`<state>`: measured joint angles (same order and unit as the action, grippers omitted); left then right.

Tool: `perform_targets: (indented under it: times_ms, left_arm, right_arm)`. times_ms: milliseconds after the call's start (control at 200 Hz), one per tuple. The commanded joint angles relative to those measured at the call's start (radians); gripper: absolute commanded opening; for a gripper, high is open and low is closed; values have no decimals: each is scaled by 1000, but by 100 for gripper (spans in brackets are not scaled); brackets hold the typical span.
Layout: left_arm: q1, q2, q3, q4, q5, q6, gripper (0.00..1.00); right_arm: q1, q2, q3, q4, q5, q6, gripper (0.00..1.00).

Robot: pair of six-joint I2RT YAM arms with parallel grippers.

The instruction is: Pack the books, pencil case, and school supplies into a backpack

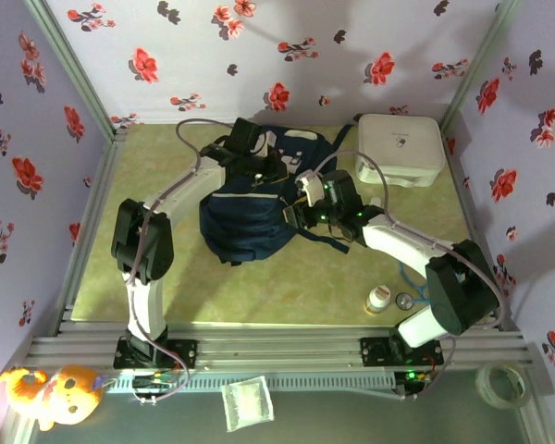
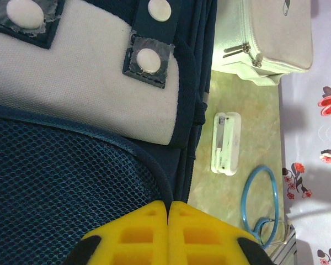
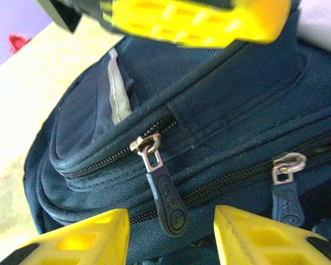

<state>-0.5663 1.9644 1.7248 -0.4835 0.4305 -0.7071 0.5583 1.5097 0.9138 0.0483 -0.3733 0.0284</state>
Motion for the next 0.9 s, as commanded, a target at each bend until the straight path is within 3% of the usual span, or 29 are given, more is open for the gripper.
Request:
perform_targets:
  times_ms: [0, 110, 245, 420, 710, 895]
  left_arm:
    - [-6, -1, 66, 17, 76, 17, 0]
    - [-6, 5, 75, 16, 78, 13, 0]
    - [-6, 15, 88, 15, 80, 4, 0]
    - [-6, 41, 113, 13, 80, -9, 0]
    - [-10, 83, 154, 20, 85, -23, 0]
    - [-19, 129, 177, 51, 97, -59, 0]
  right_arm:
    - [10, 20, 31, 17, -16, -107, 43]
    - [24, 34, 35, 17, 12, -142, 34]
    - [47, 22, 6, 41, 65, -183, 13]
    - [90, -37, -68, 84, 102, -217, 2]
    - [209, -72, -134, 139, 161, -245, 0]
    - [318, 1, -115, 219, 195, -206, 0]
